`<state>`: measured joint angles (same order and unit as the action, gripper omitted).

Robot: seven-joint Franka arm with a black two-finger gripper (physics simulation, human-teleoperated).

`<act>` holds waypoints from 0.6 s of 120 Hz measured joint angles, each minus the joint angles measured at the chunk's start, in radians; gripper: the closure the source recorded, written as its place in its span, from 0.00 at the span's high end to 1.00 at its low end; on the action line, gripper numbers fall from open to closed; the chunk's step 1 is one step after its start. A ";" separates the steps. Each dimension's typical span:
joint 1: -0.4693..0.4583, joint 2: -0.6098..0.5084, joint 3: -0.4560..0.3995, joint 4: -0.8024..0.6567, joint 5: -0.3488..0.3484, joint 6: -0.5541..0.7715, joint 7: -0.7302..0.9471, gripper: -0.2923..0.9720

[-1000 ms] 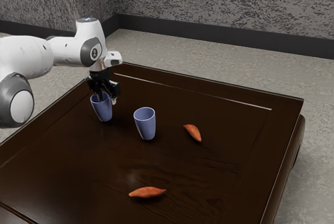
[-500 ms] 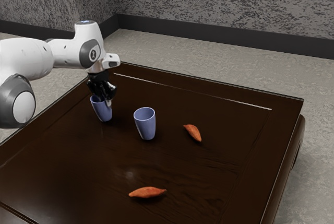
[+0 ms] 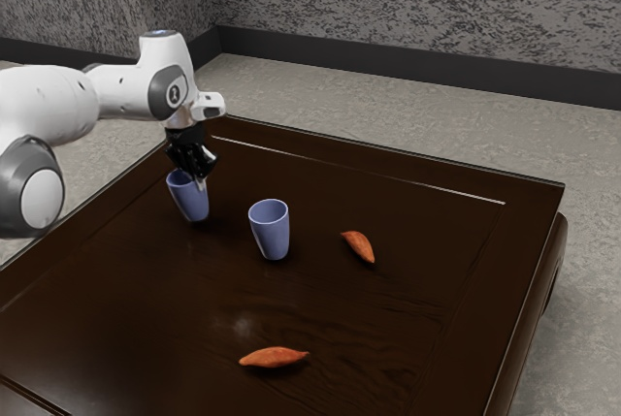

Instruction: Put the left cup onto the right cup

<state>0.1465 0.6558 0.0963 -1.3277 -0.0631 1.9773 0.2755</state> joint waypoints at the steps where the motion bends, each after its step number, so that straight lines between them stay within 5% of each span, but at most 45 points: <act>1: -0.002 -0.004 0.001 -0.001 0.000 -0.001 0.000 0.16; 72: -0.242 -0.208 0.062 -0.080 0.008 -0.103 -0.036 0.15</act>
<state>-0.0955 0.4475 0.1582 -1.4082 -0.0548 1.8744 0.2396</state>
